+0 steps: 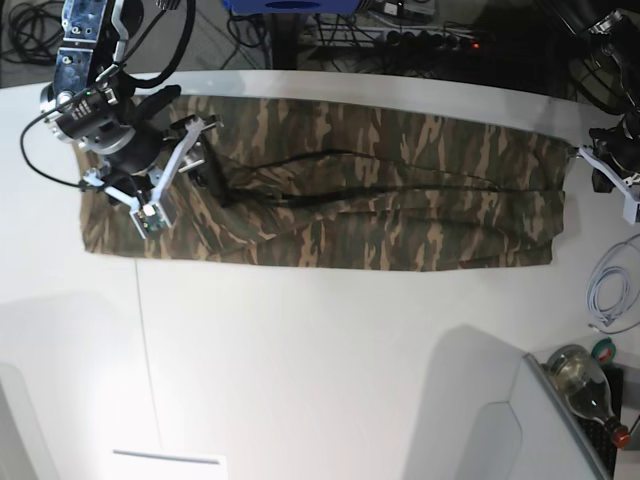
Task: Layout the t-shirt on the table in an organized manner, then fold the t-shirt properly
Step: 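Grasp the strip ends with both grippers and straighten the folded strip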
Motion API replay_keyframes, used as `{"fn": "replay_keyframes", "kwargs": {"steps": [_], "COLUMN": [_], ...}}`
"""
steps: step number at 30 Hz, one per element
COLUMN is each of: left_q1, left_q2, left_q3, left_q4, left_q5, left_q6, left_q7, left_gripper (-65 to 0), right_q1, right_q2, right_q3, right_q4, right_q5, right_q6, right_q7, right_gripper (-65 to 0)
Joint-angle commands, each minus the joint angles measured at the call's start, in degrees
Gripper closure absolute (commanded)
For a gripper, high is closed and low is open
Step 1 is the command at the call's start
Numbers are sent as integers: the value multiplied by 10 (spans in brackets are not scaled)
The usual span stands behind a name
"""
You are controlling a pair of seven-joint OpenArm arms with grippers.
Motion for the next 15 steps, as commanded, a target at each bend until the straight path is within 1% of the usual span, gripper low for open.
{"fn": "replay_keyframes", "kwargs": {"steps": [1, 6, 7, 8, 13, 15], "left_q1": [-2, -26, -42, -59, -135, -162], "left_q2": [-11, -8, -7, -7, -7, -11], "left_q3": [-4, -3, -3, -4, 5, 30], "left_q4": [14, -2, -15, -33, -121, -170], "left_q5": [-3, -4, -4, -4, -1, 2], "left_q6": [6, 6, 6, 6, 6, 6], "left_q7": [-8, -9, -9, -9, -9, -13], "left_gripper": [0, 0, -54, -74, -76, -76], "right_q1": [4, 10, 10, 10, 9, 8], "right_q2": [0, 0, 0, 0, 0, 0], "right_q3": [0, -4, -4, -5, -5, -5], "right_q4": [8, 7, 7, 7, 6, 6], "right_q5": [8, 8, 9, 9, 9, 9], "right_q6": [-2, -2, -2, -2, -2, -2], "right_q7": [16, 17, 17, 17, 17, 17], "right_gripper": [-327, -327, -327, -327, -327, -327]}}
